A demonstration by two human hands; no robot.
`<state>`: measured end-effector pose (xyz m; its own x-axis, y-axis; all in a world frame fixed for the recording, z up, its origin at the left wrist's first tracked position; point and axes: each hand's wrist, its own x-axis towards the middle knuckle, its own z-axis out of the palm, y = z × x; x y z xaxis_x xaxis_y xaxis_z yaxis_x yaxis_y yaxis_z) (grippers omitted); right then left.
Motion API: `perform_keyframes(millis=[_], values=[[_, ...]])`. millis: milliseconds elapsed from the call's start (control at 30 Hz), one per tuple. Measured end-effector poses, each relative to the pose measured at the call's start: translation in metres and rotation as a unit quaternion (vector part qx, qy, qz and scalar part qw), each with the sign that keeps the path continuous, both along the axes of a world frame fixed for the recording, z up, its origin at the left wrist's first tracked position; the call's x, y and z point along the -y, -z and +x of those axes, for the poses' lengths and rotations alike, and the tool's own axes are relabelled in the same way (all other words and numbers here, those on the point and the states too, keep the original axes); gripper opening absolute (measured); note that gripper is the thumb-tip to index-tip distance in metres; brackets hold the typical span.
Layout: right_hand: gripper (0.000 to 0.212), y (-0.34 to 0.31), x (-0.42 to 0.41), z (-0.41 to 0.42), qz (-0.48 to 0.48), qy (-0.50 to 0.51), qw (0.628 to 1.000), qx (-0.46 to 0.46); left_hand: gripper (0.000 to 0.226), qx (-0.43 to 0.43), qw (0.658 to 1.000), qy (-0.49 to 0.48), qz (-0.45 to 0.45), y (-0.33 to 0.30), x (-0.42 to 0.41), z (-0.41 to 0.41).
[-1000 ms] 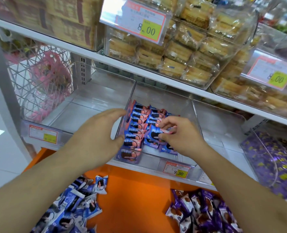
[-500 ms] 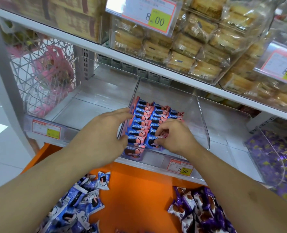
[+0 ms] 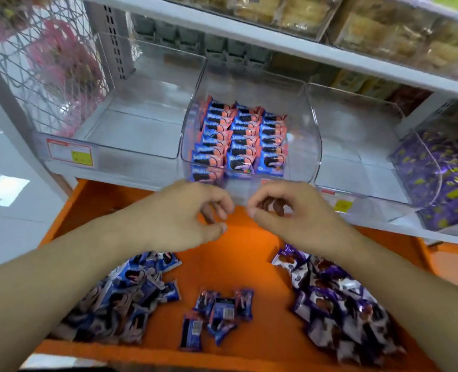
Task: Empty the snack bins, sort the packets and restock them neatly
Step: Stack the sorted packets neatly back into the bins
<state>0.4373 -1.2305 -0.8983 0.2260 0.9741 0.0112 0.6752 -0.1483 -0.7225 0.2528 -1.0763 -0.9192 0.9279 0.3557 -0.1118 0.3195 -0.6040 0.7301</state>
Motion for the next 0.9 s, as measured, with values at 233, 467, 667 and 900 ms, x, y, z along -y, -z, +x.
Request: perform_keyframes(millis=[233, 467, 667, 900], values=[[0.033, 0.171, 0.029, 0.024, -0.357, -0.102, 0.921, 0.115, 0.046, -0.252, 0.958, 0.127, 0.044, 0.155, 0.025, 0.006], [0.060, 0.268, 0.043, 0.038, -0.385, -0.064, 0.917, 0.086, 0.060, -0.286, 0.940, 0.164, 0.086, 0.276, 0.038, 0.018], [0.045, 0.314, 0.043, 0.024, -0.420, -0.055, 0.900, 0.105, 0.053, -0.299, 0.936, 0.168, 0.077, 0.311, 0.036, 0.022], [0.033, 0.257, 0.031, 0.047, -0.390, 0.011, 0.920, 0.037, 0.033, -0.285, 0.957, 0.053, -0.027, 0.267, 0.008, 0.027]])
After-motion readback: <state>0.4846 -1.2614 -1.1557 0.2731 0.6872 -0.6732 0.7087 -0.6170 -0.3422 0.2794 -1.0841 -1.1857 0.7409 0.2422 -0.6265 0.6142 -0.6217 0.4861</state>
